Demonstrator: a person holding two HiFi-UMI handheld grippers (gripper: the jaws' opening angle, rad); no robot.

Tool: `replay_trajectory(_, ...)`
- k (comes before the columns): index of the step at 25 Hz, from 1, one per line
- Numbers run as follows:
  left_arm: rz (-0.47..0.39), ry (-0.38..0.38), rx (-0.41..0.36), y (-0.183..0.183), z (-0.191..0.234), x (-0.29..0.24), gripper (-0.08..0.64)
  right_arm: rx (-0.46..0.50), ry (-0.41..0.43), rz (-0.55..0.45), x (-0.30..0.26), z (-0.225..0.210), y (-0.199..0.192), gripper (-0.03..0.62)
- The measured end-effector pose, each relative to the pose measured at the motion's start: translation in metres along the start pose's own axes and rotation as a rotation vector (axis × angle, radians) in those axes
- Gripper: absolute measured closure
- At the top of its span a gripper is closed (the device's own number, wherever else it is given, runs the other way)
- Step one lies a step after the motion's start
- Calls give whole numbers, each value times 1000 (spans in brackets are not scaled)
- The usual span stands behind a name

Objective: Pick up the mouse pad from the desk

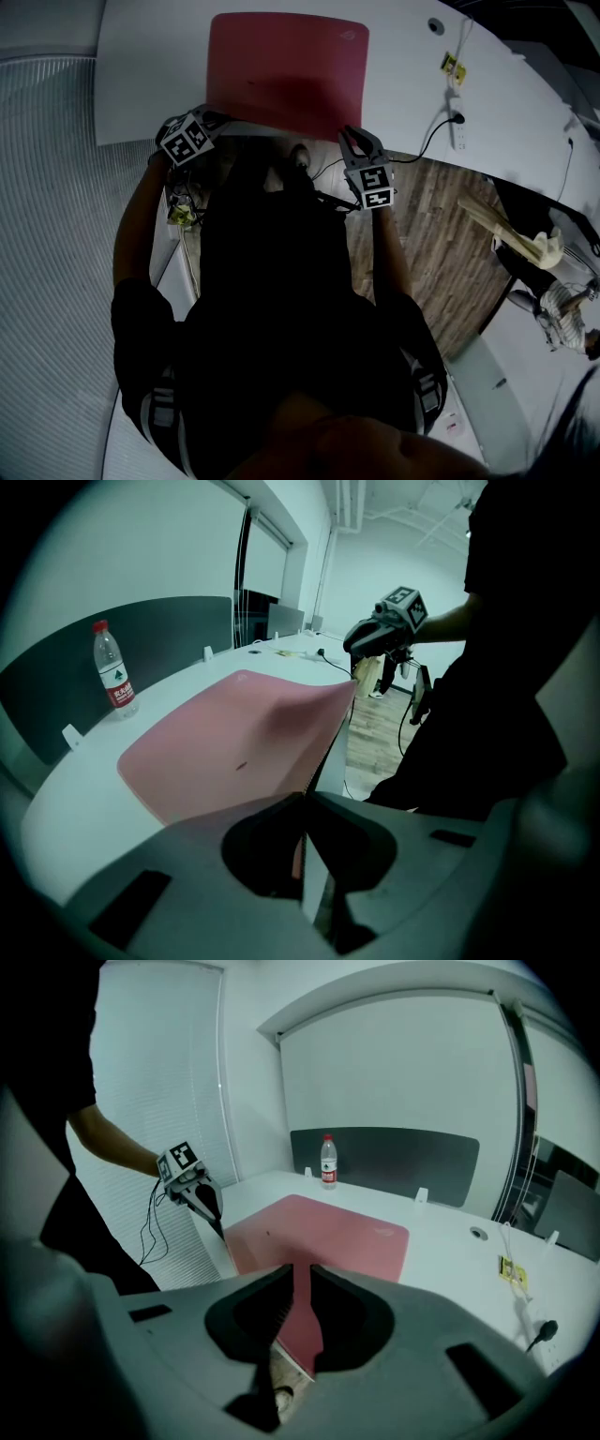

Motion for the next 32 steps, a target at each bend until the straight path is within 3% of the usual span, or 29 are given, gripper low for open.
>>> replay_trajectory(11, -15, 2, 3, 1, 8, -1, 546, 308, 123, 245, -23, 22, -22, 461)
replay_trajectory(24, -23, 10, 24, 0, 9, 4, 546, 470, 184, 357, -43, 30, -40, 448)
replay_trajectory(32, -32, 7, 28, 0, 10, 3, 546, 487, 183, 396, -53, 27, -47, 484)
Point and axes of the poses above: the fingertips, and each gripper's own axes: x backward along the fingers, z to its left, y out of its top, the point moved 8 cm from there along x, backward along the fingers, and after that the axes turned 9 degrees about x, right-handed, at the moved point
